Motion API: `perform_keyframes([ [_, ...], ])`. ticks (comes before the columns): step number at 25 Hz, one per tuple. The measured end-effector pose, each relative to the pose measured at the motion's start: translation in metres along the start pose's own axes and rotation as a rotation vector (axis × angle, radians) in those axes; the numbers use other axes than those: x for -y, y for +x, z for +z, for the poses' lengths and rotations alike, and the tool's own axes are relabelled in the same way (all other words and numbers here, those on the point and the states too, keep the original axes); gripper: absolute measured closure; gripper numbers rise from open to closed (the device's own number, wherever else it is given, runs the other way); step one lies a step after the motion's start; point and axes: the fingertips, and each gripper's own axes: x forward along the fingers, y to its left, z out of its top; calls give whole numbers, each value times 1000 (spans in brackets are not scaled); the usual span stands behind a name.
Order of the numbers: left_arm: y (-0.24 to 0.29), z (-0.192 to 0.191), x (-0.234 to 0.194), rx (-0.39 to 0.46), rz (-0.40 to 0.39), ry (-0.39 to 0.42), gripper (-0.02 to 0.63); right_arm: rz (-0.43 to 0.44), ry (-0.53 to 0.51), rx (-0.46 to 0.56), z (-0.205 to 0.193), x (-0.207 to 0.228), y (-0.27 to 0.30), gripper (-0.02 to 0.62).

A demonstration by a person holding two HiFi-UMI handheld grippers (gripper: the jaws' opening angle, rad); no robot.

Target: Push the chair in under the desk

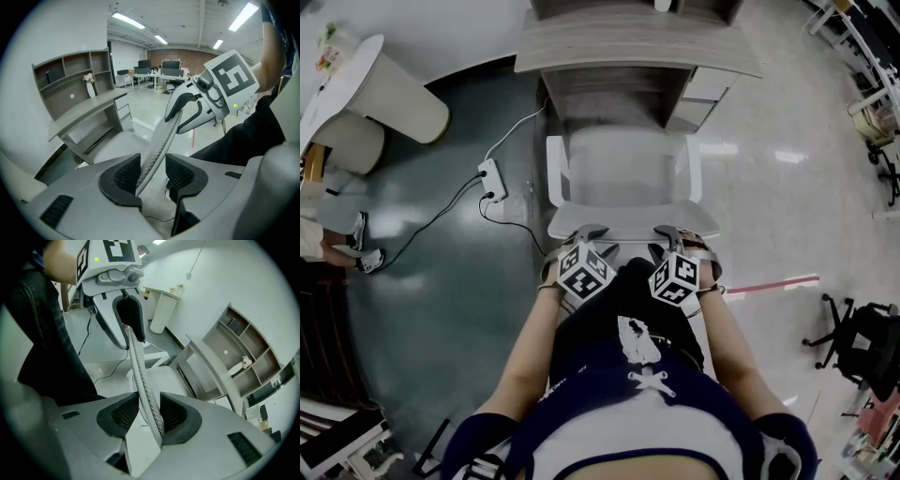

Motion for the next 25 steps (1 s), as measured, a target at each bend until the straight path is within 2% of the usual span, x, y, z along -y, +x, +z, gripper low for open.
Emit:
perform_keyframes([
  [21, 18, 30, -73, 40, 26, -16, 431, -26, 16, 14, 16, 72, 34, 469],
  [25, 22, 32, -86, 30, 6, -19, 428, -25, 6, 28, 20, 80, 40, 469],
])
